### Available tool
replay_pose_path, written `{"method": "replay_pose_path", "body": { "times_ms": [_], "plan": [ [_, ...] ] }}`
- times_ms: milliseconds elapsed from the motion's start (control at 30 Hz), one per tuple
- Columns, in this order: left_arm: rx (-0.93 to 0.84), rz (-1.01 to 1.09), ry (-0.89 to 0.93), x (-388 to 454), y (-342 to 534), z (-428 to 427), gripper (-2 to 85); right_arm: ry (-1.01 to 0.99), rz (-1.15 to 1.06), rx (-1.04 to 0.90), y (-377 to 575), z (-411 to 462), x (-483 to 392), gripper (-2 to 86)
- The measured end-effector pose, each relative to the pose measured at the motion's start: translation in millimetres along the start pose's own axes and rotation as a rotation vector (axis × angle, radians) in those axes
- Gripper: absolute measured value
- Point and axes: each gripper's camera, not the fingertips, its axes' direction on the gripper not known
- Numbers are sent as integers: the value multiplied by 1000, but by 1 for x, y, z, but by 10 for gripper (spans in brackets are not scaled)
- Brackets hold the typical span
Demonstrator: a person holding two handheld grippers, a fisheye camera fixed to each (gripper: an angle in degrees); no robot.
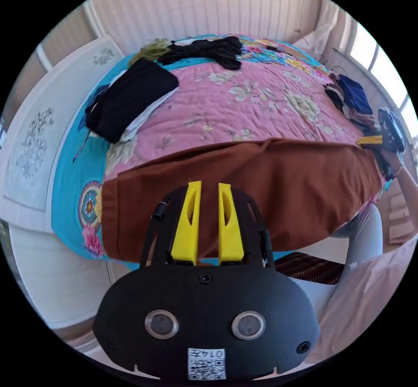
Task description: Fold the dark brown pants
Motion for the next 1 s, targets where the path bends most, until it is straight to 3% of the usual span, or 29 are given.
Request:
{"method": "replay_pose_path", "body": {
  "times_ms": [100,300,467,600,800,1000],
  "plan": [
    [27,-176,-30,-76,27,-17,95,-119,-173,173,-46,-29,-50,41],
    [132,-272,102,-148,32,-18,104,-263,-448,313,-147,-52,-155,75],
    [26,-303,182,-183,17,22,94,-347,-426,278,-213,-41,-191,102],
    [21,-317,305,-207,26,40,74,-307,-441,99,-244,-7,-204,41],
    [168,-248,214,-220,20,20,18,-358,-383,155,-251,-29,-173,3],
    [-15,-222,81,-211,17,96,31,-402,-322,45,-264,17,-177,7]
  ]
}}
